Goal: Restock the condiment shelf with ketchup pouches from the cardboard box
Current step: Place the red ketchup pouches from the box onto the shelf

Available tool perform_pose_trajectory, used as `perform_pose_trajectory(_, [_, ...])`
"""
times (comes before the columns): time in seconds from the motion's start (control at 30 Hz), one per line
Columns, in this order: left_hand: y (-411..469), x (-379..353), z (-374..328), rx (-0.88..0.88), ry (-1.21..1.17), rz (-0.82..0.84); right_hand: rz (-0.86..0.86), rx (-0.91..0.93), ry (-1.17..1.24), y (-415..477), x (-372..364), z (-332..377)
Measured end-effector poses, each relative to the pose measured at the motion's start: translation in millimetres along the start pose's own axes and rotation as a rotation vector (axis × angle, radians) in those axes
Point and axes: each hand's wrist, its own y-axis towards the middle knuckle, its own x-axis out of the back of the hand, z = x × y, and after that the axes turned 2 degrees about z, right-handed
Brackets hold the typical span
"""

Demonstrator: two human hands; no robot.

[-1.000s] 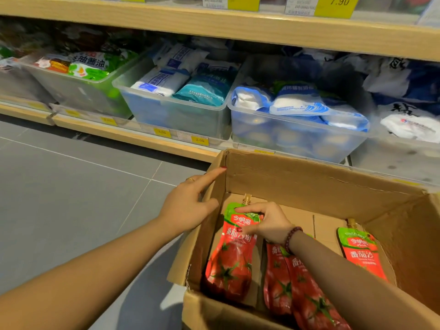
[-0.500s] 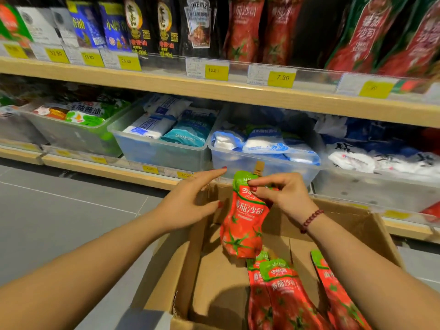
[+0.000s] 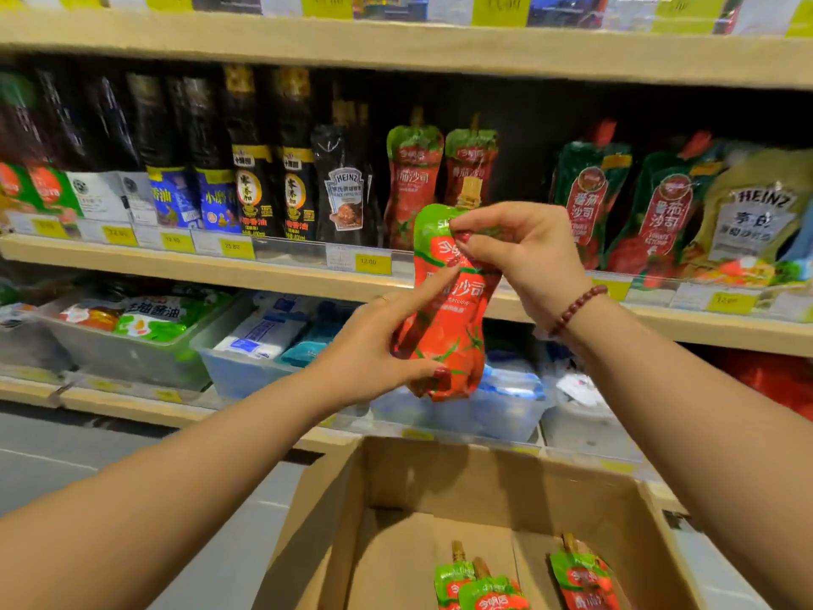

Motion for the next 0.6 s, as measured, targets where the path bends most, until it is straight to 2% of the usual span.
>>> perform_pose_trajectory(0.33, [41, 11, 2, 0.000, -0.197, -0.069, -0.052, -0.114, 0.007, 33, 4, 3])
perform_pose_trajectory(0.5, [48, 16, 9, 0.002, -0.221, -0.123, 0.001, -0.085, -0.012, 40, 12, -6])
perform_pose_trajectory(0.6, [57, 25, 11, -0.006, -0.266, -0.174, -0.086, -0.061, 0.024, 37, 24, -22])
